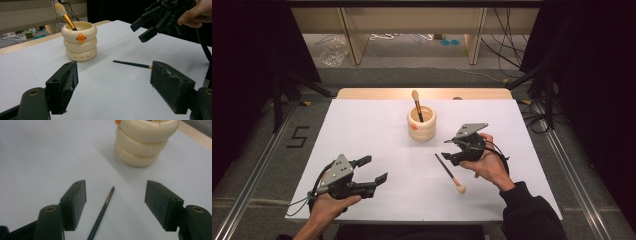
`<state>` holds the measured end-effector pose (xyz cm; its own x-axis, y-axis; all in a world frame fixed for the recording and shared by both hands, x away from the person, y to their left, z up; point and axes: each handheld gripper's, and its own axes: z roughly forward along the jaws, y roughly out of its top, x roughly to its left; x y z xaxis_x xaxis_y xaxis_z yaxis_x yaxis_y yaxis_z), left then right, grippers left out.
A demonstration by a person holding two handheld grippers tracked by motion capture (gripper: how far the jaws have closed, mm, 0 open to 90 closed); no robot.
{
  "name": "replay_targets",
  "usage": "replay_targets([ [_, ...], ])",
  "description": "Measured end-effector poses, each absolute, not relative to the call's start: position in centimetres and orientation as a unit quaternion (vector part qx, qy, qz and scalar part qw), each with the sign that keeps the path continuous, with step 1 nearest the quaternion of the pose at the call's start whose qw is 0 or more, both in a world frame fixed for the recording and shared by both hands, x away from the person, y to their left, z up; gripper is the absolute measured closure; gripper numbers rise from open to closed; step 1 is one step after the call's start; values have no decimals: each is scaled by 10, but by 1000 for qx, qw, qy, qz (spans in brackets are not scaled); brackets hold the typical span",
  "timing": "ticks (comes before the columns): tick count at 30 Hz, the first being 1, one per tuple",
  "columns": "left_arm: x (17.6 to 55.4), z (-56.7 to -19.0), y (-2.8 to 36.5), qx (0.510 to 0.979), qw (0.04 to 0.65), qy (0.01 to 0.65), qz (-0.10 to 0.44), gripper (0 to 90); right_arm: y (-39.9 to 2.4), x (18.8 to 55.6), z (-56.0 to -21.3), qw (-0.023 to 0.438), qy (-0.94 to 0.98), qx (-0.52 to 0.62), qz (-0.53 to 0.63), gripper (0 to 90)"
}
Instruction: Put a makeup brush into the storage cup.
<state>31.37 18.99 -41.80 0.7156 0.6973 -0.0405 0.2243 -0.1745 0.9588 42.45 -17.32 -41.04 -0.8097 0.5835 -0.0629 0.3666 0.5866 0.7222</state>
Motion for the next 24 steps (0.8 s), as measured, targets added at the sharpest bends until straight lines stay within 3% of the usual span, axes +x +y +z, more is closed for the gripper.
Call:
replay_targets([
  [24, 315, -417, 192, 734, 561, 320, 209, 223, -172, 407, -435, 124, 909, 266, 295, 360],
])
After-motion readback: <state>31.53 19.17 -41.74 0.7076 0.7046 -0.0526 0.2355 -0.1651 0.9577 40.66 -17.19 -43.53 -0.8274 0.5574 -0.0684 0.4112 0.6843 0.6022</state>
